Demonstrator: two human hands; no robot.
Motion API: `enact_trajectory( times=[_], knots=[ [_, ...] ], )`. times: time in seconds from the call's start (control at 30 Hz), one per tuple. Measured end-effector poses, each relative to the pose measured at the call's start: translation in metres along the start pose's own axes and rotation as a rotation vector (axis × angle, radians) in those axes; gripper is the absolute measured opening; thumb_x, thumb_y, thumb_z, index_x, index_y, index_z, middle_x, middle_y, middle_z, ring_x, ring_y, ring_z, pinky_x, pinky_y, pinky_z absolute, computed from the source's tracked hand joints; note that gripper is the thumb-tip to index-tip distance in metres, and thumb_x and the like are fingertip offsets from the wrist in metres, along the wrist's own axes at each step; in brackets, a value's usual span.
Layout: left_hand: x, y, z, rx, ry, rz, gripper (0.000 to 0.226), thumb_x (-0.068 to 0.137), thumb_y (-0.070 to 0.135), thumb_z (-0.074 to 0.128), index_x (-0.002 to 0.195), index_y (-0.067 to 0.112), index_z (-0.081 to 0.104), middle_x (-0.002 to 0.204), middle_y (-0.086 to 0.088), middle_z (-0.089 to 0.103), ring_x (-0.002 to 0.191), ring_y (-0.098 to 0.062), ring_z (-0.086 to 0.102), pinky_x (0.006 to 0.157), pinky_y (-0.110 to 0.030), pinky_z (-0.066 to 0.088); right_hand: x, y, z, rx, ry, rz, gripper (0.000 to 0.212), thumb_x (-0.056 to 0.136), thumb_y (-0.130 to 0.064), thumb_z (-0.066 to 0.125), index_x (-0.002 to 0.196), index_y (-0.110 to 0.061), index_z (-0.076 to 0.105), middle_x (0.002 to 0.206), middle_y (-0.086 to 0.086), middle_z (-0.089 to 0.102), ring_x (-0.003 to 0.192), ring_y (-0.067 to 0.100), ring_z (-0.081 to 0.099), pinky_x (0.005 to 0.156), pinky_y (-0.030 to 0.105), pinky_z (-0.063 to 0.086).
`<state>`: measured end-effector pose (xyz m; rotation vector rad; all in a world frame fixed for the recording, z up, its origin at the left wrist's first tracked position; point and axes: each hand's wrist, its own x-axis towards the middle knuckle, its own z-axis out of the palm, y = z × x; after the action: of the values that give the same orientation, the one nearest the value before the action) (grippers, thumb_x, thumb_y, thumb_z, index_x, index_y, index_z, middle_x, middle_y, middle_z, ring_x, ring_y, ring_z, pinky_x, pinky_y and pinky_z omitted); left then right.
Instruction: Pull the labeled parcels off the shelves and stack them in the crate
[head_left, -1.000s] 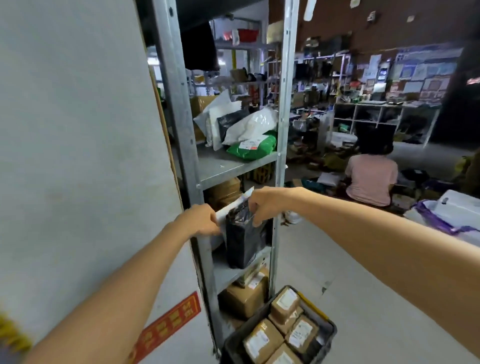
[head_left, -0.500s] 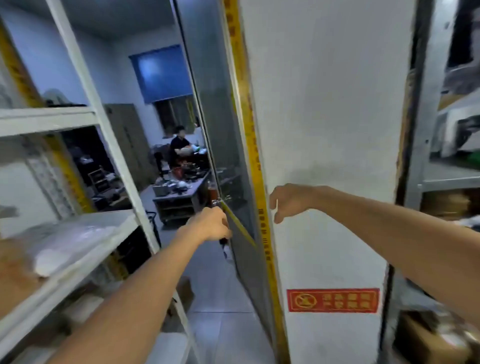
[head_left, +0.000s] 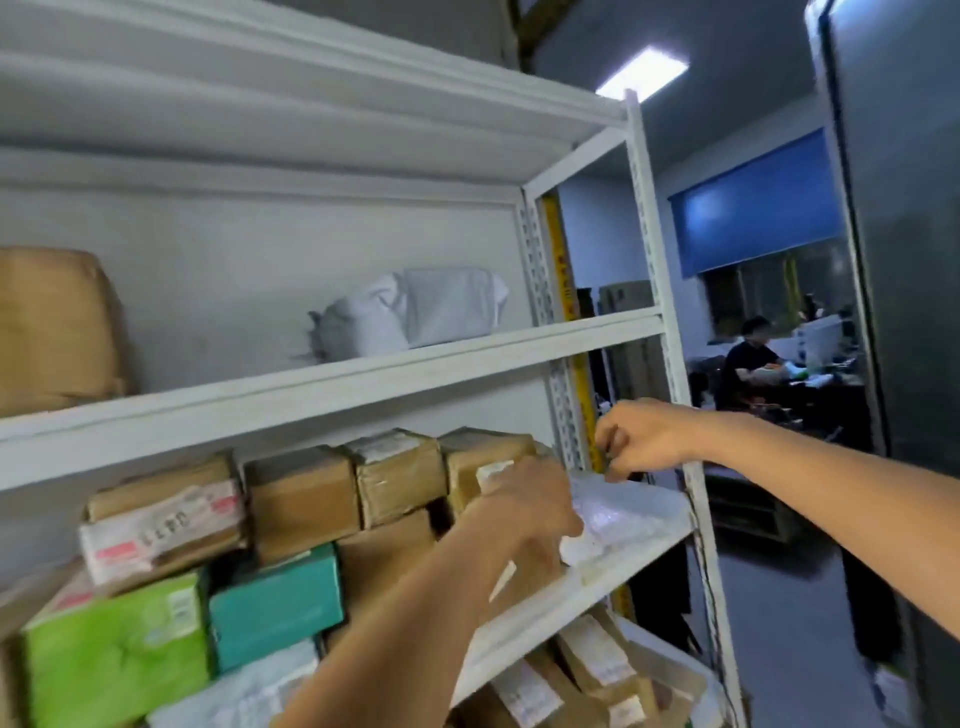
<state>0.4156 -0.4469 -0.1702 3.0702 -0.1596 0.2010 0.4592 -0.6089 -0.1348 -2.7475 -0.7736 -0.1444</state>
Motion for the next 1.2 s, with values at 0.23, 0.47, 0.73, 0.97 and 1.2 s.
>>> enact_trajectory(
  times=[0.23, 0.47, 0.73, 0.97, 1.2],
  knots=[
    [-0.006, -0.022, -0.068, 0.0, 0.223, -0.181, 0.036, 0.085, 0.036, 0.065, 0.113, 0.014, 0.067, 0.118, -0.003, 0.062, 0.109, -0.025, 0.06, 0.095, -0.04, 0.051, 0.052, -0.013, -0.051, -0.081, 0.096, -0.201, 0.046, 0.079, -0.037, 0.076, 0.12, -0.023, 0.06, 0.11, -0.004, 0.061, 0.101, 0.017, 0.059, 0.091, 0.034, 0.051],
    [-0.01, -0.048, -0.137, 0.052, 0.485, -0.547, 0.042, 0.076, 0.036, 0.074, 0.111, 0.015, 0.066, 0.106, -0.007, 0.067, 0.094, -0.025, 0.064, 0.084, -0.036, 0.054, 0.094, 0.006, -0.093, 0.034, 0.246, -0.391, 0.035, 0.084, -0.03, 0.073, 0.115, -0.02, 0.063, 0.109, -0.001, 0.063, 0.092, 0.014, 0.059, 0.077, 0.027, 0.049],
    [-0.009, -0.076, -0.168, -0.046, 0.719, -0.772, 0.045, 0.072, 0.03, 0.082, 0.111, 0.015, 0.066, 0.112, -0.009, 0.063, 0.102, -0.03, 0.06, 0.084, -0.035, 0.051, 0.152, -0.008, -0.086, 0.433, 0.469, -0.439, 0.045, 0.082, -0.023, 0.072, 0.123, -0.013, 0.057, 0.111, 0.007, 0.064, 0.092, 0.019, 0.06, 0.073, 0.026, 0.046],
    [0.019, -0.082, -0.171, -0.712, 0.74, -0.554, 0.091, 0.063, 0.007, 0.088, 0.141, 0.016, 0.042, 0.131, -0.011, 0.051, 0.108, -0.028, 0.06, 0.088, -0.038, 0.056, 0.185, -0.029, -0.098, 0.718, 0.432, -0.383, 0.075, 0.08, -0.036, 0.071, 0.143, -0.015, 0.036, 0.119, 0.008, 0.058, 0.103, 0.022, 0.055, 0.081, 0.028, 0.041],
    [0.037, -0.077, -0.167, -0.831, 0.744, -0.436, 0.072, 0.069, -0.003, 0.081, 0.129, 0.016, 0.045, 0.125, -0.009, 0.051, 0.111, -0.033, 0.058, 0.091, -0.045, 0.054, 0.191, -0.044, -0.09, 0.892, 0.327, -0.424, 0.043, 0.065, -0.043, 0.071, 0.082, -0.006, 0.058, 0.086, 0.009, 0.065, 0.083, 0.027, 0.062, 0.066, 0.032, 0.046]
  ],
)
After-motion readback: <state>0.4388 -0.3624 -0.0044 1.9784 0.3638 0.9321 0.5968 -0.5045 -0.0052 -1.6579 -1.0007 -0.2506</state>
